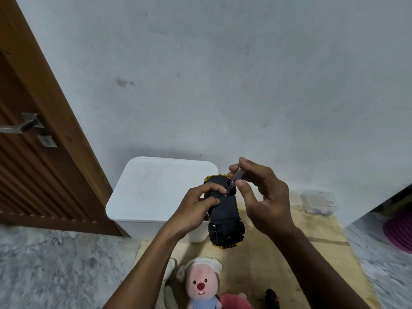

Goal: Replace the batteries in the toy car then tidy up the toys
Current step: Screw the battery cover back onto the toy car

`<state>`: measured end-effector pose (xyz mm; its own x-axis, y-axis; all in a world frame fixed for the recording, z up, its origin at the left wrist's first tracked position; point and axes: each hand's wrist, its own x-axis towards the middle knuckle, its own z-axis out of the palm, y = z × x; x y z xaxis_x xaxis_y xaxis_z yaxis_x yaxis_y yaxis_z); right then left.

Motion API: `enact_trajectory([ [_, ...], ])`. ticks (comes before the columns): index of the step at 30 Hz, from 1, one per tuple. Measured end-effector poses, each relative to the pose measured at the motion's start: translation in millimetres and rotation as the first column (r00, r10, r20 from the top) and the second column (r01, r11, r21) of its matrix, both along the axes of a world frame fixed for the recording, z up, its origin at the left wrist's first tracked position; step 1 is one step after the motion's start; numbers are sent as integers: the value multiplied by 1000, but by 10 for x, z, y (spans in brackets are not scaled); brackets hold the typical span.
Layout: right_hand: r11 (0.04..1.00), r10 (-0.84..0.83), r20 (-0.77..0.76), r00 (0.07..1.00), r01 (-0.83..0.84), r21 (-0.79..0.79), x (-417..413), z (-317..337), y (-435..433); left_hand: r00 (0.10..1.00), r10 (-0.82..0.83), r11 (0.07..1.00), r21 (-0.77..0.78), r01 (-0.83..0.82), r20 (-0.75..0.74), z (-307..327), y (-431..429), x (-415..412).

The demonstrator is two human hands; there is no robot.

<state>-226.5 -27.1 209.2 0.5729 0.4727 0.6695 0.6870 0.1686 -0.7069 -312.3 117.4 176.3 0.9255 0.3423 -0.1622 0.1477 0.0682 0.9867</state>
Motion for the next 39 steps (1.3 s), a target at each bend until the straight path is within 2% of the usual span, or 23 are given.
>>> enact_trajectory([
  [4,996,-80,90,993,76,44,-3,-33,31,1000,1,1000,2,-1,-13,-3,-8,-8],
  [11,998,-27,22,999,28,-55,-40,-25,17,1000,18,999,29,-17,-23,-16,-9,-17],
  [19,996,-94,114,989,92,19,-42,-23,39,1000,21,1000,5,-21,-16,-22,-18,-58],
  [24,1000,17,27,999,-17,-19,-70,-42,8,999,27,1000,14,-27,-18,-26,-14,-76],
  [29,996,-66,136,988,58,64,-61,-69,42,1000,27,999,19,-26,-16,-3,-23,-73],
  [32,994,-82,79,993,76,83,-25,-70,26,999,33,999,2,-33,-17,-2,-21,-67],
  [36,1000,19,-11,1000,-19,25,-26,-68,1,999,38,999,9,-38,-23,-9,2,-58],
  [39,999,13,17,1000,-13,34,-38,-68,40,999,38,999,16,-38,-29,-7,11,-48],
])
